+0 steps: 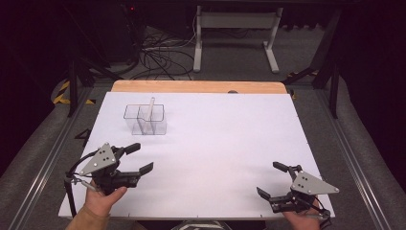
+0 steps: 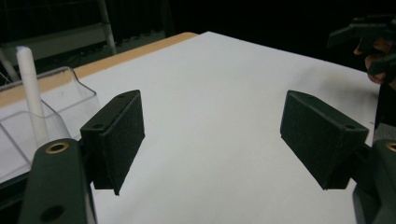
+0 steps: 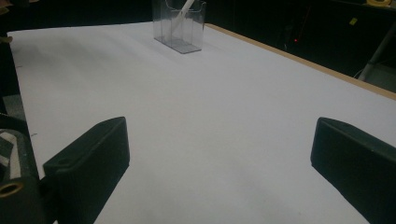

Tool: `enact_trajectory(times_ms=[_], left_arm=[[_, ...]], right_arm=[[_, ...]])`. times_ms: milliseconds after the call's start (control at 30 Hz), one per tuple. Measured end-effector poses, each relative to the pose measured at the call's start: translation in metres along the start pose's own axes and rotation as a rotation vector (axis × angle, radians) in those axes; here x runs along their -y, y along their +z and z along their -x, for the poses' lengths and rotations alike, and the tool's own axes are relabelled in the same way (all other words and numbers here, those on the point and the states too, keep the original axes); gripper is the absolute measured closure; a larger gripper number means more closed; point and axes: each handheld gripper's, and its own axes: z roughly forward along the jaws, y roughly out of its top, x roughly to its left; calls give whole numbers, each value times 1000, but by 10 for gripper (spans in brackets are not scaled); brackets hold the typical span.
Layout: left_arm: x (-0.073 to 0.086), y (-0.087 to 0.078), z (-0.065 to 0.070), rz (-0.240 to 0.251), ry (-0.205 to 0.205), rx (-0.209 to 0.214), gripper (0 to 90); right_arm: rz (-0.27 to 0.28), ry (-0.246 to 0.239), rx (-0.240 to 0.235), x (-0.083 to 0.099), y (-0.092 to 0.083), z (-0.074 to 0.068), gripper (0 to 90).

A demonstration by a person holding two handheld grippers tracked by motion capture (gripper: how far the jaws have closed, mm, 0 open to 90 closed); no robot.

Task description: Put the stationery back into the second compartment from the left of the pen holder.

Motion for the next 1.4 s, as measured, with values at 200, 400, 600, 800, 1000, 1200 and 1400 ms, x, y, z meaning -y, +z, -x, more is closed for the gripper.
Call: enact_trajectory(times_ms=[200, 400, 600, 800, 1000, 1200, 1400], left_arm=[[12, 3, 3, -7, -20, 25, 229], [30, 8, 1, -31, -13, 38, 227], [42, 8, -2, -35, -4, 42, 225], [57, 12, -2, -63, 0, 47, 228], [67, 8, 0, -101, -17, 45, 228], [65, 6, -2, -83, -11, 26, 228], [63, 5, -1, -74, 1, 14, 228]], right_arm=[[1, -4, -3, 0, 0, -1, 51], [1, -1, -1, 0, 0, 0, 50], [2, -1, -3, 0, -1, 0, 50], [0, 4, -5, 1, 0, 0, 51], [1, 6, -8, 1, -1, 0, 51], [-5, 1, -13, 2, 0, 1, 51], [-12, 5, -15, 2, 1, 1, 50]])
